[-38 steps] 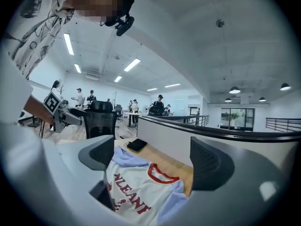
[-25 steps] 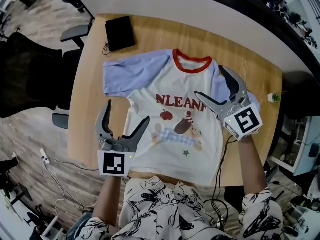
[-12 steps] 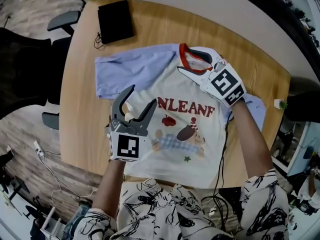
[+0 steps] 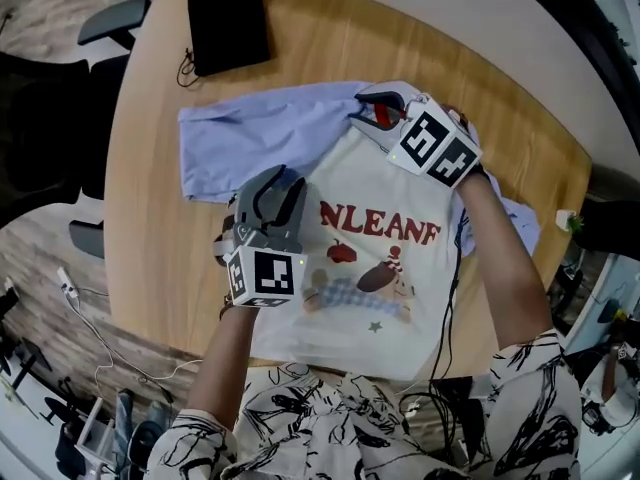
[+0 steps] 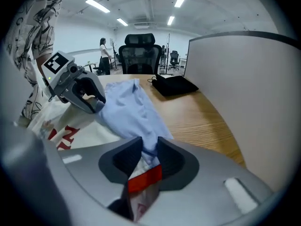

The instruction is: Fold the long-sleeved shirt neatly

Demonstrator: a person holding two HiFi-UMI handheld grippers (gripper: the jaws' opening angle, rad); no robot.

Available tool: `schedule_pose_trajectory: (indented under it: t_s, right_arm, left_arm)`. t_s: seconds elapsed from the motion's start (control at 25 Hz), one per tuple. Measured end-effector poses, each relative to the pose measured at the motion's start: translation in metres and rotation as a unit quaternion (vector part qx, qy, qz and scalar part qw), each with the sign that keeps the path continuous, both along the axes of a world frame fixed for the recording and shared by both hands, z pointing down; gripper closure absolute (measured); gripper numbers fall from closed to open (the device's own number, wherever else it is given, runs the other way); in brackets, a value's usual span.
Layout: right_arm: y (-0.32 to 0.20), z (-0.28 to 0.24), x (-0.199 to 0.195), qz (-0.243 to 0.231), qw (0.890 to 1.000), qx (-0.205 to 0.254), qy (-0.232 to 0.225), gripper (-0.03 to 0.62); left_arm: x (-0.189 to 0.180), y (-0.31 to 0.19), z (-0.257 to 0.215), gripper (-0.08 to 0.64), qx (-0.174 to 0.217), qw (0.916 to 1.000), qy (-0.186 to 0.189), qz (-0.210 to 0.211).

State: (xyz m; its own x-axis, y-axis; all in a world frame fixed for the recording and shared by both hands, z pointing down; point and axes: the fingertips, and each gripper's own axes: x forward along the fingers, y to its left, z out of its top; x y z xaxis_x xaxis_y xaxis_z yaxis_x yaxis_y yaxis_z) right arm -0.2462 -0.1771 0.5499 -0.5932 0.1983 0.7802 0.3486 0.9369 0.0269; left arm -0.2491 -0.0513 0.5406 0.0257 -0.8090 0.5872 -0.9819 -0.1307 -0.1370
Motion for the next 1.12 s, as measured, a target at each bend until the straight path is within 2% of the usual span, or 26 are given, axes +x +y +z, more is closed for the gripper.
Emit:
schedule_pose_trajectory:
  t_s: [0.12,0.16,0.32,0.52,0.76,1.12]
  right_arm:
    - [0.001,0.001,-0.001,-0.011,1.000,0.014,0.000,0.530]
    - [0.002,0.000,-0.002,-0.012,1.000,0.015,-0.001,0.552]
    - [0.004,-0.003,-0.001,-0.018,1.000,0.017,0.000,0.562]
    - [0.008,-0.033,-0.003,-0.014,0.999,0.017,-0.029,0.565]
    - [0.023,-0.080,-0.004,-0.024,0.998,0.024,-0.056,0.566]
    - [0.030,-0.145,0.020,-0.017,0.996,0.030,-0.088,0.566]
  left_arm:
    - [-0.002,-0.001,0.004,0.531,-0.008,0.9998,-0.017,-0.003]
    - [-0.002,-0.001,0.005,0.549,-0.011,0.9998,-0.017,-0.003]
    - [-0.003,0.000,0.005,0.551,-0.016,0.9998,-0.011,-0.008]
    - [-0.011,0.006,-0.024,0.552,0.018,0.9992,0.000,-0.035]
    - [-0.013,0.021,-0.062,0.552,0.037,0.9978,0.017,-0.052]
    - [0.017,0.022,-0.141,0.552,0.078,0.9963,0.019,-0.031]
